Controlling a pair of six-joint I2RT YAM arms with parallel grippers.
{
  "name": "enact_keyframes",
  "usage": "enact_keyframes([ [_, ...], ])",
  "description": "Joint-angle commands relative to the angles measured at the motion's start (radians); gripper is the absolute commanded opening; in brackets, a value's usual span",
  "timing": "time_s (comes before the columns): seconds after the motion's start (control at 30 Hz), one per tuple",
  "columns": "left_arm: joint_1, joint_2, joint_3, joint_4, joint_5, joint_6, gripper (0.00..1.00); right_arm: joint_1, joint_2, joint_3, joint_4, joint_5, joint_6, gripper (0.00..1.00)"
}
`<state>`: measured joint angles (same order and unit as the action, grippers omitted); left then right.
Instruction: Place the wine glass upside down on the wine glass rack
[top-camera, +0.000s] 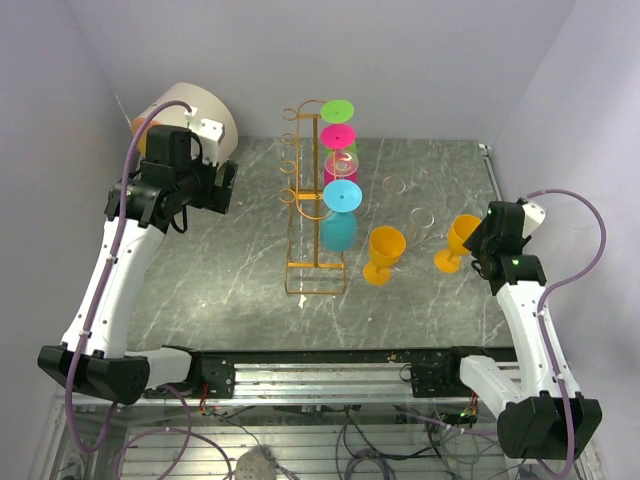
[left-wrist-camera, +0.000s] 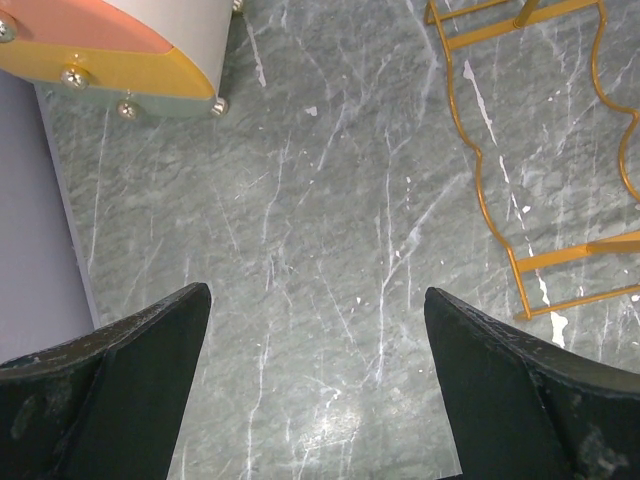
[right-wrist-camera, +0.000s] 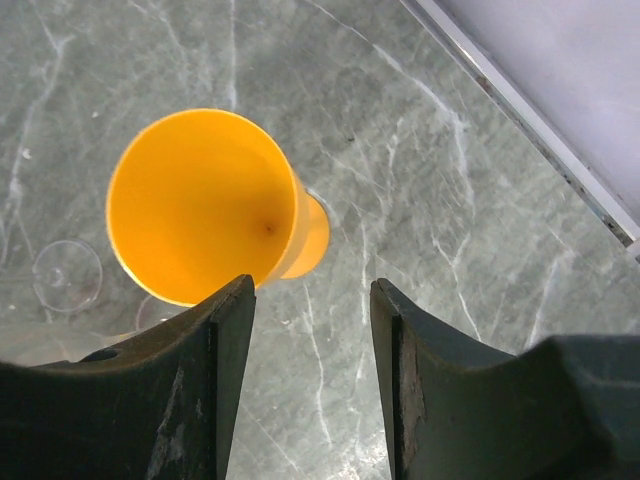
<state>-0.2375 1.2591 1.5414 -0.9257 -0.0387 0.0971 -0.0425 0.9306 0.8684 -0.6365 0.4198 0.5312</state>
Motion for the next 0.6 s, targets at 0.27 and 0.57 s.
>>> enact_keyframes([
  [0.27,-0.017,-0.035,-0.018,0.014,-0.019,0.013,0.98,-0.019,0.042,-0.065,0.093,0.028,-0.011,0.48],
  [0.57,-0.013,-0.033,-0.023,0.016,-0.009,0.019,0.98,-0.019,-0.006,0.0,0.088,-0.015,-0.03,0.48],
])
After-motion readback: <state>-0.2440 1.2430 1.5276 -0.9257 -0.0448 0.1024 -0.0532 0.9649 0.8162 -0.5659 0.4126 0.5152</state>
